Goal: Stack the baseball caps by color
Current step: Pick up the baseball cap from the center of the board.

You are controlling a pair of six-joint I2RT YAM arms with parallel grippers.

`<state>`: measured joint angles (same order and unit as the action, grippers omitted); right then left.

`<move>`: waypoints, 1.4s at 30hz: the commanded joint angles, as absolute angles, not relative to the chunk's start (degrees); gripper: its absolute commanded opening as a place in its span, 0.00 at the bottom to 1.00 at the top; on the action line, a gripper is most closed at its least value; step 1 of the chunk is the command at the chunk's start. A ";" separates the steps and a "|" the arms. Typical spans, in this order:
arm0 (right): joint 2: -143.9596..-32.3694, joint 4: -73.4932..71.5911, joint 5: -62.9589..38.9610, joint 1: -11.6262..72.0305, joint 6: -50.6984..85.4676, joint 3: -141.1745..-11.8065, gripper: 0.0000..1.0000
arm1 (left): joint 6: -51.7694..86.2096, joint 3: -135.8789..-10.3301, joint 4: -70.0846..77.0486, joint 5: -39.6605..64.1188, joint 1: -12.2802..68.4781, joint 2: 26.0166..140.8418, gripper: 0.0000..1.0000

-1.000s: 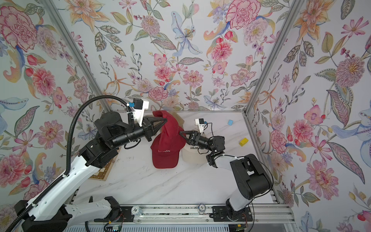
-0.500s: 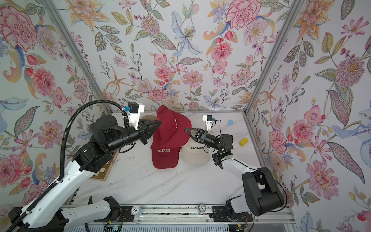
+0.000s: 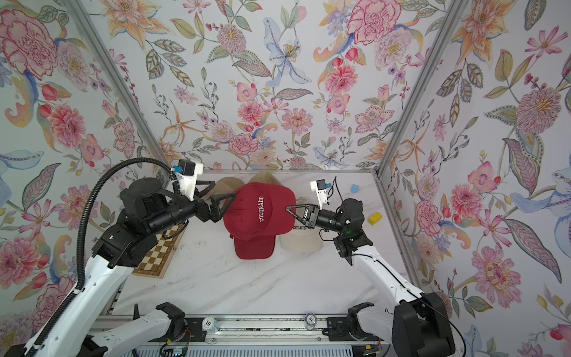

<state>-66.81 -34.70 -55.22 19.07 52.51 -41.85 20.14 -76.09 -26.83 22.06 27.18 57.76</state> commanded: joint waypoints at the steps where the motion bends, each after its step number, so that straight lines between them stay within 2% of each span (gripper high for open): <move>1: -64.91 -29.68 -56.33 18.68 47.33 -45.03 0.00 | 19.26 -73.28 -29.35 23.42 24.78 55.80 1.00; 9: -64.59 -24.90 -56.32 18.35 43.97 -47.77 0.00 | 24.91 -63.73 -27.74 25.85 22.34 51.73 1.00; 16: -65.15 -24.39 -56.27 18.20 43.26 -48.85 0.00 | 33.17 -53.97 -16.35 33.79 22.26 48.51 1.00; 25: -65.09 -24.32 -56.51 18.31 42.99 -49.04 0.00 | 36.36 -49.17 -7.71 37.22 22.27 50.00 0.99; 42: -66.69 -24.43 -56.32 18.77 42.12 -48.66 0.00 | 37.00 -48.60 -1.70 41.36 21.91 48.92 0.53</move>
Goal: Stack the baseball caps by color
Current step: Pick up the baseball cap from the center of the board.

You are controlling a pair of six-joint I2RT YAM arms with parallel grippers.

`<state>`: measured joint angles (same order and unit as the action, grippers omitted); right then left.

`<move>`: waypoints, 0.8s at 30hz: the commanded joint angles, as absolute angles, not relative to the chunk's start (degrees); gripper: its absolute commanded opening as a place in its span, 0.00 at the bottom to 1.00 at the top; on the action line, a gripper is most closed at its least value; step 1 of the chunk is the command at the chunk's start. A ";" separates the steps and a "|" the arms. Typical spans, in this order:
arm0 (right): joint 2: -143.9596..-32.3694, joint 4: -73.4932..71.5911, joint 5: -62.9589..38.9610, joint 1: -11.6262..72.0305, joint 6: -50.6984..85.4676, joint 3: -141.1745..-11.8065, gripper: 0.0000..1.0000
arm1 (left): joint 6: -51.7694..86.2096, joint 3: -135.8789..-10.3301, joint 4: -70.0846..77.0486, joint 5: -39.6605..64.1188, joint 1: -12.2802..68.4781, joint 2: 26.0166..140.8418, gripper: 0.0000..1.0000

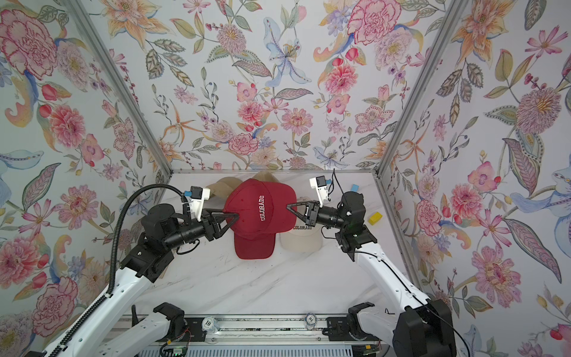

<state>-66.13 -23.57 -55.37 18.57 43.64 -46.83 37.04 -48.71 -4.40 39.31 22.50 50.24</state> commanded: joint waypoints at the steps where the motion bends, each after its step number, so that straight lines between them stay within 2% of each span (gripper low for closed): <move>1: -66.77 -24.44 -56.26 18.79 42.03 -48.49 0.00 | 37.00 -48.60 -1.47 41.50 21.77 48.62 0.52; 9: -67.32 -24.89 -55.95 18.84 41.92 -46.98 0.00 | 37.17 -49.08 -0.48 42.18 20.85 46.97 0.49; 15: -67.40 -25.44 -55.81 18.93 41.93 -46.63 0.00 | 41.24 -46.49 5.71 43.63 20.92 46.65 0.32; 24: -67.89 -25.93 -55.07 18.91 41.84 -45.54 0.00 | 38.82 -49.98 0.36 42.93 20.97 46.58 0.02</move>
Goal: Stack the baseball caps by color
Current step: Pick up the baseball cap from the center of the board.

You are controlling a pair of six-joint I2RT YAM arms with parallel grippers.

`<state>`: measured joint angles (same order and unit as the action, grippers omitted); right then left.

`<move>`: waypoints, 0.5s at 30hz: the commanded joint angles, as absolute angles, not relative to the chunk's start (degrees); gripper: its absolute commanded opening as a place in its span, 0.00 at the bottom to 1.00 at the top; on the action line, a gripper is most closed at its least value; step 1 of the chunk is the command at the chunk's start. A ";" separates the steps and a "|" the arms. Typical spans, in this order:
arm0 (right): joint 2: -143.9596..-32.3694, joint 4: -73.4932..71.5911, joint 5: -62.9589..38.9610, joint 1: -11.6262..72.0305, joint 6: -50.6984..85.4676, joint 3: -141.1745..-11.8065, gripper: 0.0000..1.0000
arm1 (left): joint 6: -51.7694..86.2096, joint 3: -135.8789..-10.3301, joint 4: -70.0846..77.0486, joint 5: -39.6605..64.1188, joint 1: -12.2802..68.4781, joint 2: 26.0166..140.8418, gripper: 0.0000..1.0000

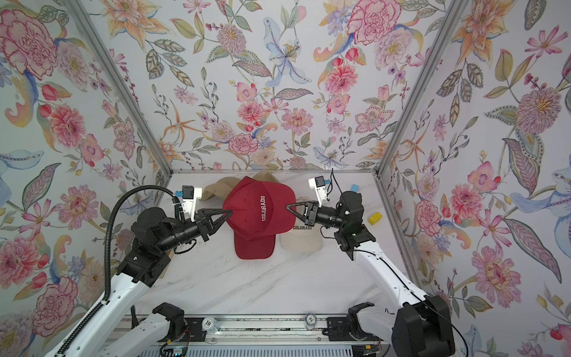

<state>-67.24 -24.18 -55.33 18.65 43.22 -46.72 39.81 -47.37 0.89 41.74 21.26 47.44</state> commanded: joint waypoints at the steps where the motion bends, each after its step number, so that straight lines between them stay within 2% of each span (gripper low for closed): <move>1: -68.10 -26.18 -54.87 18.93 41.84 -45.29 0.00 | 38.67 -50.54 -0.21 42.72 20.92 46.65 0.00; 9: -70.52 -26.43 -52.64 18.94 41.03 -43.51 0.00 | 37.47 -56.87 -5.97 42.06 20.90 48.83 0.00; 13: -70.50 -21.93 -50.59 19.35 38.64 -44.21 0.18 | 35.10 -62.26 -11.12 41.31 20.84 51.69 0.00; 15: -70.25 -20.30 -49.72 19.59 37.62 -44.54 0.24 | 35.17 -64.51 -12.22 42.10 20.84 53.30 0.00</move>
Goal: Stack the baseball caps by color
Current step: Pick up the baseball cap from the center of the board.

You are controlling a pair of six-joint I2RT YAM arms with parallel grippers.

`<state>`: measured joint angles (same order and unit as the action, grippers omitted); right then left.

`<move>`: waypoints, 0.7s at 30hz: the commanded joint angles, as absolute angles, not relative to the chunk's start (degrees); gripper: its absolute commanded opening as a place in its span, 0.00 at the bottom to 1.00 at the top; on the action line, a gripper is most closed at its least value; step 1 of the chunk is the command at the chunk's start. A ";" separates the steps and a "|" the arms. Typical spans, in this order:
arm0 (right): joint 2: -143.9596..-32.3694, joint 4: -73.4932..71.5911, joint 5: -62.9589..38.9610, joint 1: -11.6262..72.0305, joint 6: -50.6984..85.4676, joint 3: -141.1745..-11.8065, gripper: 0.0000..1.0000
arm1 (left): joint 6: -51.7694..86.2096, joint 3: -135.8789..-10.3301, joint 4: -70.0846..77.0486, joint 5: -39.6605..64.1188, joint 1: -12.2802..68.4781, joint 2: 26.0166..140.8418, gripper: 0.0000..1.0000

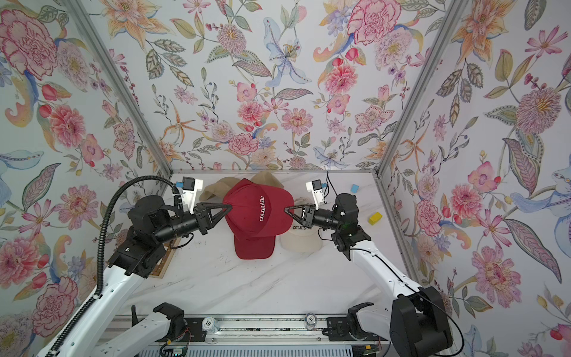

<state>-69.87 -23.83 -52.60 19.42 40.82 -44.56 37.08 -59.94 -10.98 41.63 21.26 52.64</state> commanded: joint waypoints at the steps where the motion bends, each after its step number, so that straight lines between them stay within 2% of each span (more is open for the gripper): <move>1: -70.06 -18.89 -49.21 19.70 36.96 -44.88 0.27 | 35.05 -65.79 -13.19 42.44 20.93 54.26 0.00; 5: -68.97 -14.02 -47.15 20.20 33.63 -46.06 0.38 | 32.61 -70.36 -18.82 41.94 21.00 56.96 0.00; 9: -66.87 -6.77 -45.01 20.73 27.06 -48.48 0.50 | 26.48 -75.82 -30.67 37.76 21.21 60.26 0.00; 11: -65.80 -2.00 -43.39 21.65 22.09 -50.62 0.62 | 22.62 -78.32 -37.38 34.34 21.99 62.33 0.00; 13: -65.12 3.45 -40.81 23.32 16.91 -53.35 0.83 | 19.20 -81.18 -43.57 29.71 23.43 64.69 0.00; 15: -64.76 7.17 -38.08 25.53 12.17 -56.14 0.99 | 16.61 -84.46 -47.97 25.21 25.90 67.14 0.00; 21: -64.86 9.97 -31.58 33.26 1.12 -61.44 0.99 | 11.83 -94.96 -55.29 19.71 32.35 74.36 0.00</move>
<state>-65.45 5.61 -36.34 30.76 10.00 -59.51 16.67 -90.02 -49.41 24.25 30.44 73.12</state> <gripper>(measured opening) 0.988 0.106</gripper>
